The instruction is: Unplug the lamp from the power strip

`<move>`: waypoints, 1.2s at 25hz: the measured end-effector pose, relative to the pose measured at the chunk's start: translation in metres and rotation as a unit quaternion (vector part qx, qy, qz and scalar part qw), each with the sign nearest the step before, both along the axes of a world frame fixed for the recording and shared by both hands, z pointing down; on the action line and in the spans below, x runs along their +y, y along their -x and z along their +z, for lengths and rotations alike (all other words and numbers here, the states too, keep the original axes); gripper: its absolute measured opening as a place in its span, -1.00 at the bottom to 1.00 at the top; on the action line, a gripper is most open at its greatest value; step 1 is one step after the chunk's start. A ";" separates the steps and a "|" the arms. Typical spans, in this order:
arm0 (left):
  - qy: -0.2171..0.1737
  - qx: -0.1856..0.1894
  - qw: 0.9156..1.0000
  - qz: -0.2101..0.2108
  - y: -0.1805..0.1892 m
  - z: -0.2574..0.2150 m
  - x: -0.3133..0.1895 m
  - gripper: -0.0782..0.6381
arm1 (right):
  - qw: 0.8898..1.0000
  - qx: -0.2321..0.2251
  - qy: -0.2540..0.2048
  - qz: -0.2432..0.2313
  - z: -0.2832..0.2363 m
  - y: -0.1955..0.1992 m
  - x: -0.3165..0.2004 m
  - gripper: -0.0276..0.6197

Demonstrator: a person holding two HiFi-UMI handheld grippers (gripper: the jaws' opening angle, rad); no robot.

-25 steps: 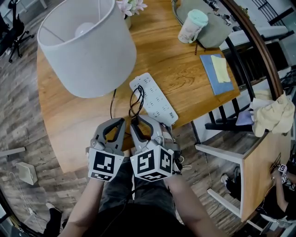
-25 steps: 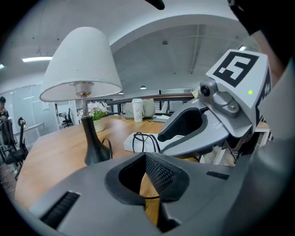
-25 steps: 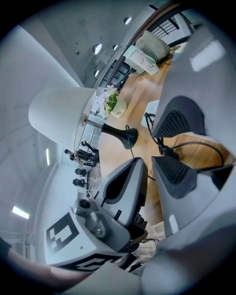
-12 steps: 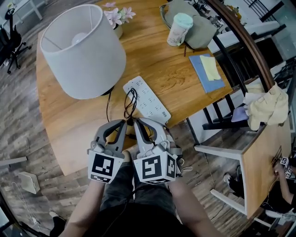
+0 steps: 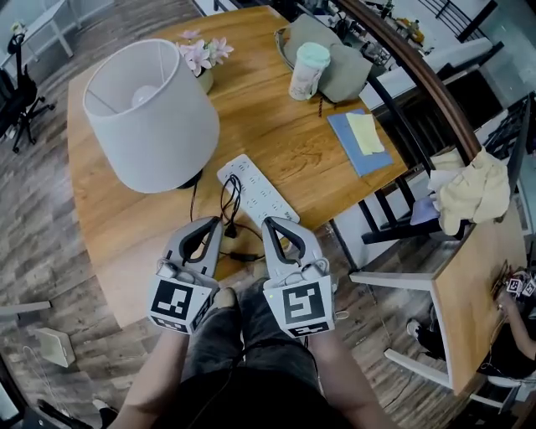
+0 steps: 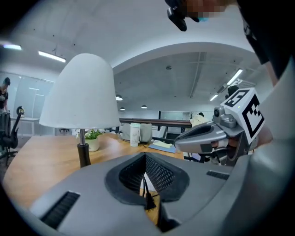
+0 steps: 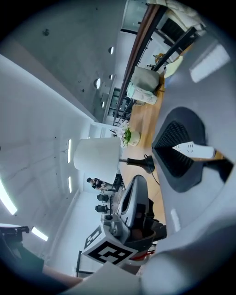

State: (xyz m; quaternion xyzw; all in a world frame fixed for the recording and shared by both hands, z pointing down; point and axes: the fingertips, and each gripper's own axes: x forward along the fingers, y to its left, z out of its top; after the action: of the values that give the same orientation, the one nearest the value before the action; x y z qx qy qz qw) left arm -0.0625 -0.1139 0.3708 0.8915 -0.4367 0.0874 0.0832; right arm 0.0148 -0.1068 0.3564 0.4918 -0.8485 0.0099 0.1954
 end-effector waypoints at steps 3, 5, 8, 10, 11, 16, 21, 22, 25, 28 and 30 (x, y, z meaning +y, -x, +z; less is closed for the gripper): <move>0.000 0.017 1.000 0.000 0.001 -0.007 0.001 -0.79 | 1.000 -0.027 -0.005 0.012 -0.011 -0.009 0.001 -0.89; -0.007 0.023 1.000 -0.001 0.002 -0.014 0.000 -0.79 | 0.999 -0.036 -0.009 0.020 -0.017 -0.016 0.002 -0.89; -0.018 0.032 0.999 -0.003 0.004 -0.026 -0.001 -0.79 | 0.998 -0.047 -0.015 0.027 -0.028 -0.023 0.004 -0.89; -0.025 0.036 0.999 -0.003 0.004 -0.035 -0.002 -0.79 | 0.998 -0.054 -0.020 0.031 -0.035 -0.026 0.005 -0.89; -0.029 0.038 0.999 -0.003 0.004 -0.040 -0.003 -0.79 | 0.998 -0.056 -0.024 0.032 -0.039 -0.027 0.005 -0.89; -0.049 0.048 0.998 -0.006 0.008 -0.064 -0.005 -0.79 | 0.997 -0.065 -0.036 0.033 -0.051 -0.035 0.005 -0.89; -0.065 0.056 0.996 -0.010 0.014 -0.080 -0.006 -0.79 | 0.996 -0.070 -0.046 0.030 -0.064 -0.039 0.004 -0.89; -0.068 0.057 0.996 -0.011 0.015 -0.083 -0.006 -0.79 | 0.996 -0.069 -0.048 0.028 -0.067 -0.039 0.003 -0.89; -0.074 0.059 0.995 -0.015 0.019 -0.090 -0.007 -0.79 | 0.995 -0.075 -0.054 0.026 -0.073 -0.038 0.003 -0.89; -0.080 0.064 0.995 -0.019 0.023 -0.097 -0.009 -0.79 | 0.995 -0.078 -0.058 0.022 -0.079 -0.037 0.002 -0.89; -0.085 0.066 0.994 -0.021 0.025 -0.102 -0.011 -0.79 | 0.995 -0.079 -0.061 0.019 -0.084 -0.036 0.000 -0.89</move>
State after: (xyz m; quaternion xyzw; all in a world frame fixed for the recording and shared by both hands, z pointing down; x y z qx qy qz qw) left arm -0.0874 -0.1246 0.2692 0.8896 -0.4550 -0.0106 0.0379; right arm 0.0504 -0.1065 0.2729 0.5162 -0.8510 0.0006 0.0967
